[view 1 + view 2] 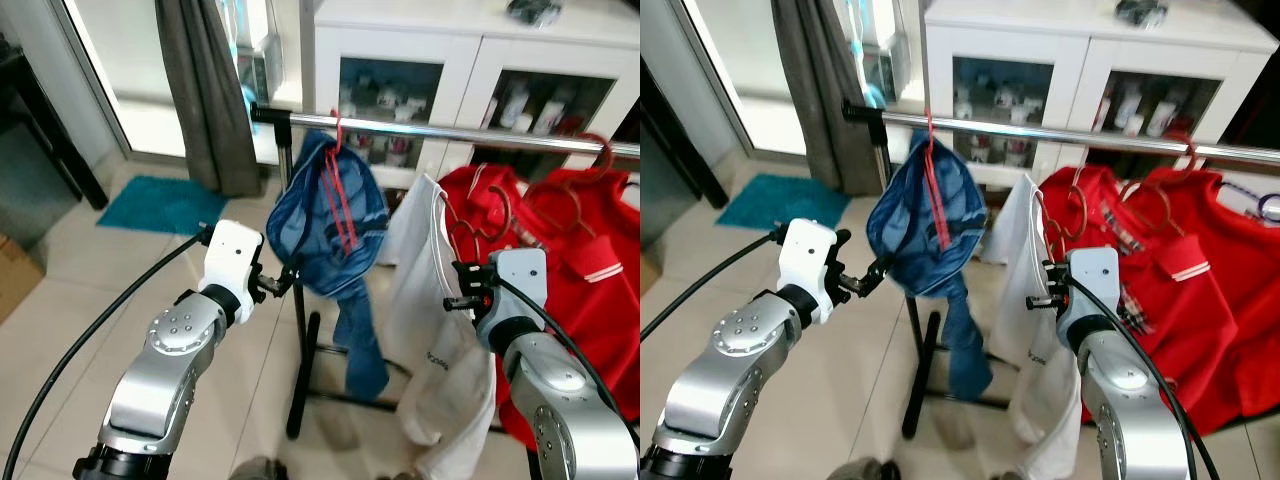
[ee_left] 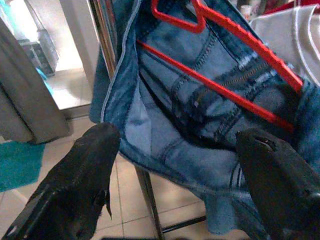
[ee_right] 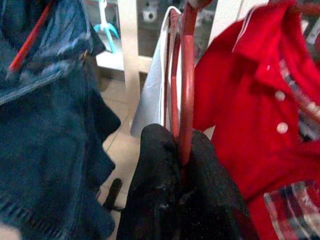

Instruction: Hang hanger

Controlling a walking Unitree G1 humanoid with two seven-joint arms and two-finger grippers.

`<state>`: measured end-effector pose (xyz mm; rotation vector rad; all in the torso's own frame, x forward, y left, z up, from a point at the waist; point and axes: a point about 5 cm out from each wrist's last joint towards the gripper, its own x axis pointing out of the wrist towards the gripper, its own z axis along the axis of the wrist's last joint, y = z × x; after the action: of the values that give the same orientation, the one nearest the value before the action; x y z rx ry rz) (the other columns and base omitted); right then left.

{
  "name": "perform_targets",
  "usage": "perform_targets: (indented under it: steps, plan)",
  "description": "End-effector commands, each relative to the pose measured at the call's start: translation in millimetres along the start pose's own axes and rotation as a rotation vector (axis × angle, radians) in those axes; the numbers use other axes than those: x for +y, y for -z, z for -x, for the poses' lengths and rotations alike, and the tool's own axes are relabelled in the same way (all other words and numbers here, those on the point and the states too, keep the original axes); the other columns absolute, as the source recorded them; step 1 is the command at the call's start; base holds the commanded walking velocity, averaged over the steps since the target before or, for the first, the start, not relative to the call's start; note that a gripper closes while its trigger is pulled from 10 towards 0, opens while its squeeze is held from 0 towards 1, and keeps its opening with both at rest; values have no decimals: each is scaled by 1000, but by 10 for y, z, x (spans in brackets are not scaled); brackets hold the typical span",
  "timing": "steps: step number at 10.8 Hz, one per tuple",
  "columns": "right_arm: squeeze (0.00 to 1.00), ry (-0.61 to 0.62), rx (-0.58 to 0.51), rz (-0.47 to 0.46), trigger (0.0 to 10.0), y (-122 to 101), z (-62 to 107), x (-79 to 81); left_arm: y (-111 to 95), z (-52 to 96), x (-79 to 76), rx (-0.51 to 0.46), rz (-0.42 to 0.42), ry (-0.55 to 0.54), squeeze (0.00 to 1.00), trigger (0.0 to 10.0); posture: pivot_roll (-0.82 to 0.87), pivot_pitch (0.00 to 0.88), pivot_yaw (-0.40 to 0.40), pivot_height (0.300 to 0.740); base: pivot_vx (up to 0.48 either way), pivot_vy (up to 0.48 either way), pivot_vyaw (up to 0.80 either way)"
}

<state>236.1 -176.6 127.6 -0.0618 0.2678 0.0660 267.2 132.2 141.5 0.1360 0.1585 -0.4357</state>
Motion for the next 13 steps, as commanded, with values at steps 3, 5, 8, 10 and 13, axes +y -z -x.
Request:
perform_targets:
  steps: [3, 5, 8, 10, 13]
  plan:
    - [0, 0, -20, 13, 0, -17, 46, 2, 19, 29, -37, 16, 8, 10, 0, 10000, 6, 33, 30, 740, -295, 0, 0]
    - [0, 2, -14, 17, 0, -3, 54, -5, 19, 32, -45, 20, 10, 16, 0, 10000, 6, 33, 30, 740, -294, 0, 0]
    - [0, 1, -9, 16, 0, 17, 63, 16, 12, 36, -38, 23, 7, 23, 0, 10000, 10, 35, 37, 740, -292, 0, 0]
    - [0, 5, -7, 16, 0, 30, 68, 7, 5, 34, -41, 25, 3, 30, 0, 10000, 10, 36, 40, 740, -291, 0, 0]
    - [0, -104, -40, 27, 0, -55, 54, -19, -103, -15, -116, -23, -15, 123, 0, 10000, 6, 32, 62, 740, 0, 0, 0]
